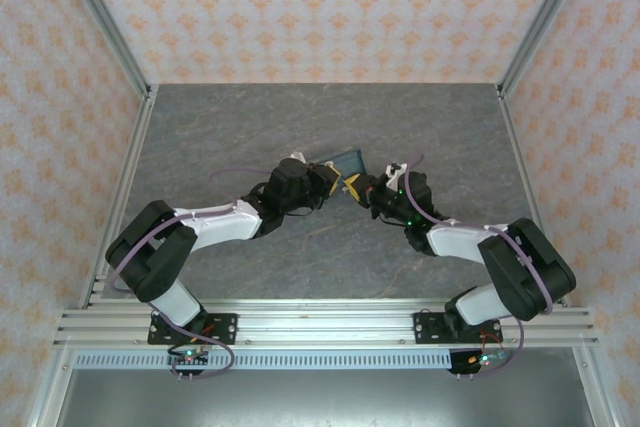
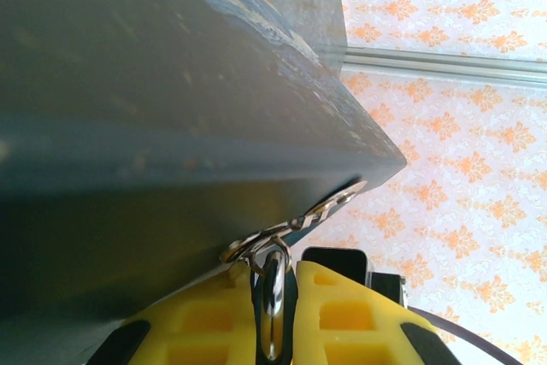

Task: Unlock a padlock with a key

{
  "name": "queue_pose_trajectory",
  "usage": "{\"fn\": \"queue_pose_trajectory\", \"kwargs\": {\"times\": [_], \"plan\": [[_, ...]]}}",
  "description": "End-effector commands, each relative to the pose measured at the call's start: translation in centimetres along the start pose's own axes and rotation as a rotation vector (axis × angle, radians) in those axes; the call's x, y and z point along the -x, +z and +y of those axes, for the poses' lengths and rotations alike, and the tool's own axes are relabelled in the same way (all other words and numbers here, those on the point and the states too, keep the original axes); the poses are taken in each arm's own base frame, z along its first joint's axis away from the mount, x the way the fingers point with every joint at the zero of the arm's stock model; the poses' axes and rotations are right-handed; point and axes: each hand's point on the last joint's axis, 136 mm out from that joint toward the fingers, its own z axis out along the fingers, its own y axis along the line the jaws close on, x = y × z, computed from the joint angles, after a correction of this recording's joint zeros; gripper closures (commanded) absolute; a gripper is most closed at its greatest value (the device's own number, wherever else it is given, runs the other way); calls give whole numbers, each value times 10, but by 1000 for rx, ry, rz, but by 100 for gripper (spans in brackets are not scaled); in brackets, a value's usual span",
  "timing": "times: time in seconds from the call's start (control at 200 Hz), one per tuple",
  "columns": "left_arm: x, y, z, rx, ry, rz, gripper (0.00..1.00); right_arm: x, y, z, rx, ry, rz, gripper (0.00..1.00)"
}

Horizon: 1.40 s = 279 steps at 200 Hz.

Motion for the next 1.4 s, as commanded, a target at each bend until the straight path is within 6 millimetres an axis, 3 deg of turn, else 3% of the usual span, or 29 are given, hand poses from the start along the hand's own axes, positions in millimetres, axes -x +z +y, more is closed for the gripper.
{"fn": "queue_pose_trajectory", "kwargs": {"times": [0.0, 0.145, 0.42, 0.586, 0.886, 0.936, 1.146, 1.251, 1.391], "plan": [[-51, -14, -36, -100, 100, 176, 100, 5, 3, 23, 95, 114, -33, 100], [-50, -11, -29, -84, 102, 177, 100, 6, 8, 31, 125, 156, -17, 100], [-50, -9, -24, -68, 117, 173, 100, 9, 15, 23, 83, 129, -27, 100], [-42, 0, 6, 31, 193, 138, 100, 16, 24, 14, 43, 79, -53, 100], [-17, 19, 60, 129, 333, 95, 100, 33, 51, -17, 26, 82, -78, 100], [-13, 22, 69, 144, 326, 93, 100, 37, 53, -21, 28, 89, -85, 94], [0, 29, 88, 158, 301, 89, 100, 41, 41, -26, 12, 54, -98, 53], [3, 30, 91, 166, 305, 91, 100, 40, 29, -36, -39, 36, -104, 43], [8, 29, 92, 179, 299, 98, 100, 37, 9, -50, -139, -41, -98, 42]]}}
